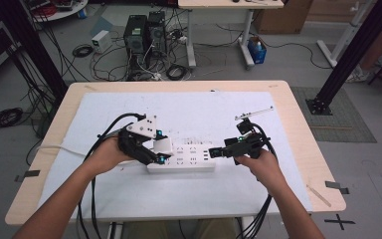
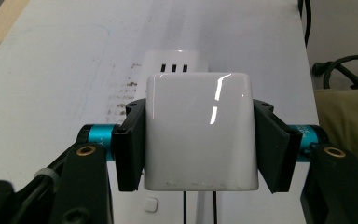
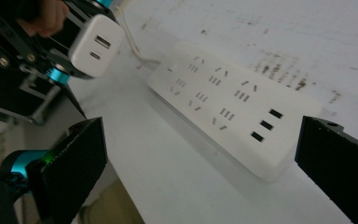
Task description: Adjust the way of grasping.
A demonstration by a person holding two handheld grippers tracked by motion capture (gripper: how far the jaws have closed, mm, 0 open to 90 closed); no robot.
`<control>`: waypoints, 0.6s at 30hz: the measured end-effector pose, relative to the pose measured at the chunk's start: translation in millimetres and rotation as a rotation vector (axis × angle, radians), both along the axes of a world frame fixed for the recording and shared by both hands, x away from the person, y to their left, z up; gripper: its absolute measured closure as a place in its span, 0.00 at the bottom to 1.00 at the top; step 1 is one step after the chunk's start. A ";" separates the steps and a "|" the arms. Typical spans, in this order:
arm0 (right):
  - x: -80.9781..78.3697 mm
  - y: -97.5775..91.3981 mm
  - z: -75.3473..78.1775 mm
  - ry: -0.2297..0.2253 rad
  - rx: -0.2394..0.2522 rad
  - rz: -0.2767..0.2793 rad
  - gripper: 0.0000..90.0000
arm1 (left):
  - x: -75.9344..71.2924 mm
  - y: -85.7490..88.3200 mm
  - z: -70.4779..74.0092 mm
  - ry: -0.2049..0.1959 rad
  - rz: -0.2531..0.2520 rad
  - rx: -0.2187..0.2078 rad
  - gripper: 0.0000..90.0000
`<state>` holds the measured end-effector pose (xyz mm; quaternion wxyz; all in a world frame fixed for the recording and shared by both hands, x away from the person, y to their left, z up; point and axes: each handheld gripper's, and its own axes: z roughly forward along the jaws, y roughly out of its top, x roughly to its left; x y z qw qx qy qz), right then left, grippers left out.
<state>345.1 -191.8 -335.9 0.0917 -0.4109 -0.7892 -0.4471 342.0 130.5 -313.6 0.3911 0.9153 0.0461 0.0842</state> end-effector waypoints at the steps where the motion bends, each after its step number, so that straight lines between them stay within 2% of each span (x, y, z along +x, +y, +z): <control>1: 0.3 1.2 -0.4 0.013 0.002 -0.006 0.02 | 0.2 -1.7 0.3 0.000 0.000 -0.004 0.47; 9: 2.7 11.6 -5.4 0.114 0.121 -0.003 0.02 | 0.2 -16.2 1.0 -0.016 -0.014 0.005 0.47; 10: 3.7 14.0 -7.8 0.141 0.179 -0.002 0.02 | 0.9 -17.7 1.2 -0.019 -0.019 0.009 0.47; 11: 3.7 14.0 -7.8 0.141 0.179 -0.002 0.02 | 0.8 -19.2 1.2 -0.020 -0.021 0.009 0.47; 12: 4.3 16.1 -9.4 0.169 0.219 -0.011 0.02 | 0.4 -20.9 1.5 -0.022 -0.025 0.008 0.47; 18: 6.0 21.6 -11.8 0.202 0.229 -0.016 0.02 | -1.2 -28.3 2.5 -0.028 -0.034 -0.004 0.47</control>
